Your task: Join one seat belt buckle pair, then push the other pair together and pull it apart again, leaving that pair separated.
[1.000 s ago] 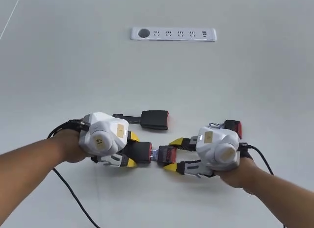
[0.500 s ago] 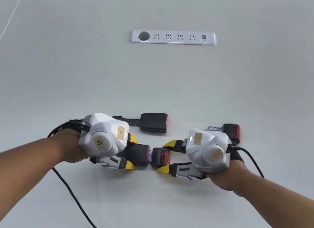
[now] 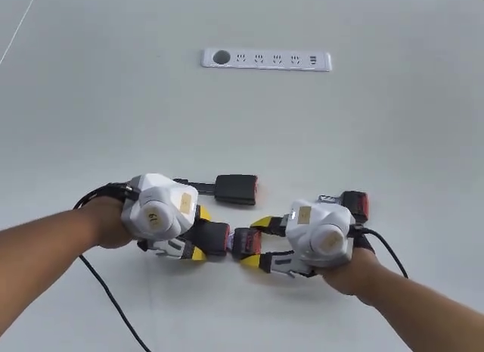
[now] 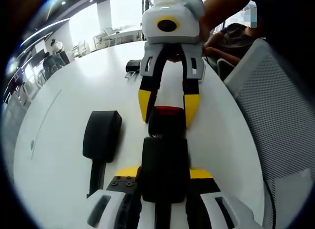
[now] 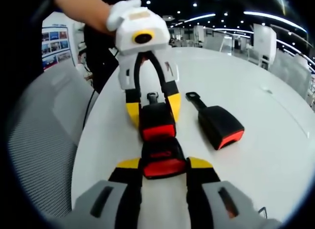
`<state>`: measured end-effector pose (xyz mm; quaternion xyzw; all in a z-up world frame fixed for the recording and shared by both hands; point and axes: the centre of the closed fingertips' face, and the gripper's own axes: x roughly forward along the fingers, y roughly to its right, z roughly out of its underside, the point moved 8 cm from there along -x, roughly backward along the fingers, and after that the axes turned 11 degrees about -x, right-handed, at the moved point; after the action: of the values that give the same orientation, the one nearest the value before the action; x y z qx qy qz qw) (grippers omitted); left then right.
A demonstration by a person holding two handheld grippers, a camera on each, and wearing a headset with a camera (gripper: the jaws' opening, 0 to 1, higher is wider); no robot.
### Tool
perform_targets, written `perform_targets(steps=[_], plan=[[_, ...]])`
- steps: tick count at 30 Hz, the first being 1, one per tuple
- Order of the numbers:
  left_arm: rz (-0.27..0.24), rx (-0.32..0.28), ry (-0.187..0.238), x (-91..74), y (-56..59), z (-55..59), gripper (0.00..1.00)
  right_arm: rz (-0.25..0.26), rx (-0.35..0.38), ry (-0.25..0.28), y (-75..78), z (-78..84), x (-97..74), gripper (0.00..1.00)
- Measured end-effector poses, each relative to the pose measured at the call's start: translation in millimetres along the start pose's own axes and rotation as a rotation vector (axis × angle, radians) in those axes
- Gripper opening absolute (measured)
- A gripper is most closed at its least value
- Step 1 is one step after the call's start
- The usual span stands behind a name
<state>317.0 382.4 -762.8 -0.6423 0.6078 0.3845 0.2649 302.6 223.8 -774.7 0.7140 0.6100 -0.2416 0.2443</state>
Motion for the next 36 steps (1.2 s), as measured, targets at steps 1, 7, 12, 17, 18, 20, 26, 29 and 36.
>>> perform_targets(steps=[1, 7, 12, 17, 18, 20, 26, 29, 36], plan=[[0.001, 0.0, 0.003, -0.2, -0.2, 0.5, 0.35, -0.002, -0.008, -0.001, 0.0, -0.2, 0.2, 0.33], [0.009, -0.009, 0.035, -1.0, -1.9, 4.0, 0.35, 0.01, -0.006, 0.022, -1.3, 1.6, -1.2, 0.33], [0.021, -0.002, 0.05, -1.5, -2.0, 4.9, 0.34, 0.025, 0.053, 0.066, -3.6, 4.7, -1.9, 0.33], [0.036, 0.001, 0.061, -1.3, -3.1, 5.6, 0.34, 0.027, 0.037, 0.074, -4.1, 6.4, -3.0, 0.33], [0.039, 0.003, 0.06, -1.3, -3.1, 5.5, 0.34, 0.025, 0.034, 0.075, -3.9, 6.7, -3.1, 0.32], [0.047, 0.008, 0.061, -1.2, -2.9, 6.1, 0.34, 0.023, 0.0, 0.067, -3.8, 6.1, -3.0, 0.32], [0.055, 0.015, 0.067, -0.5, -4.7, 7.2, 0.34, 0.031, -0.051, 0.052, -4.2, 5.6, -3.3, 0.32], [0.058, 0.016, 0.068, -0.4, -5.0, 7.1, 0.34, 0.033, -0.047, 0.055, -4.2, 6.0, -3.2, 0.32], [0.06, 0.012, 0.074, -0.7, -5.5, 7.5, 0.34, 0.032, -0.018, 0.072, -4.1, 7.7, -3.4, 0.32]])
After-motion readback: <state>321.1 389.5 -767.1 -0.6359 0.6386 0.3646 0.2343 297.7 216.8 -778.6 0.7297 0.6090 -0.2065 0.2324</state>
